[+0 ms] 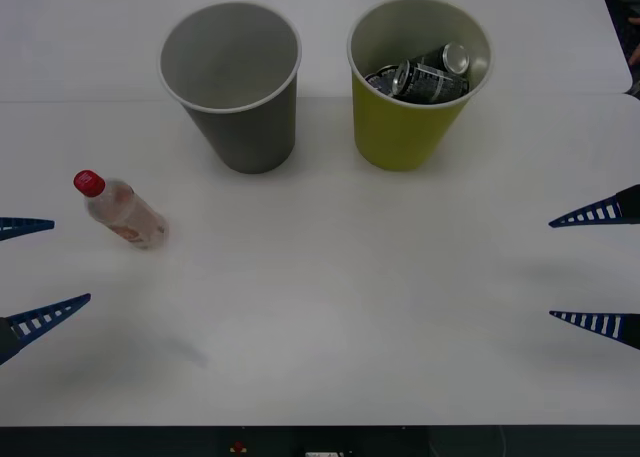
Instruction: Put the can into the green bin and the plastic bottle into the gray bin
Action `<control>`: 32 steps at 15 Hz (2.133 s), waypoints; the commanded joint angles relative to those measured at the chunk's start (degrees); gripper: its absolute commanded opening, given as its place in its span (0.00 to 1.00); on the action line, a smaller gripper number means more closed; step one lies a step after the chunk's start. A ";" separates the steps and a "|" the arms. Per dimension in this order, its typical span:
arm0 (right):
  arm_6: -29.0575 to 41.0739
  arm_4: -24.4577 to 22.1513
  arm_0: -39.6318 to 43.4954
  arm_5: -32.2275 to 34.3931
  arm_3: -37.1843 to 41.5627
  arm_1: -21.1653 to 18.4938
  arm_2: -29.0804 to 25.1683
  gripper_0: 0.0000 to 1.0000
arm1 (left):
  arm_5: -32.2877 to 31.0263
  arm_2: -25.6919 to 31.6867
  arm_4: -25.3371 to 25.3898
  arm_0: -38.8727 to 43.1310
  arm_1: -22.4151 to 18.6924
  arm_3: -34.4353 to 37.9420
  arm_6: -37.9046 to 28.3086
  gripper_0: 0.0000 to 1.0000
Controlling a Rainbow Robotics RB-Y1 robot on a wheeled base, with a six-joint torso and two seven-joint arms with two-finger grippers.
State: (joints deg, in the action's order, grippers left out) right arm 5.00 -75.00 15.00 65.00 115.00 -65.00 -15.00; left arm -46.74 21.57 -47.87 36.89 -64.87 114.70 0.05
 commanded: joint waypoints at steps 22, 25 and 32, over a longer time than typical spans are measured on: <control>0.00 0.00 0.00 0.00 0.00 0.00 0.00 1.00 | 2.00 -34.93 57.98 -14.57 5.10 -30.23 49.43 1.00; 0.00 0.00 0.00 0.00 0.00 0.00 0.00 1.00 | -0.11 -41.00 65.10 -18.79 5.28 -34.28 56.64 1.00; 0.00 0.00 0.00 0.00 0.00 0.00 0.00 1.00 | -1.43 -54.80 82.42 -28.37 5.54 -37.53 71.84 1.00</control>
State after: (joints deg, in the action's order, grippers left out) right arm 5.00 -75.00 15.00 65.00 115.00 -65.00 -15.00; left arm -48.18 -31.88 32.71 9.62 -59.50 77.27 70.01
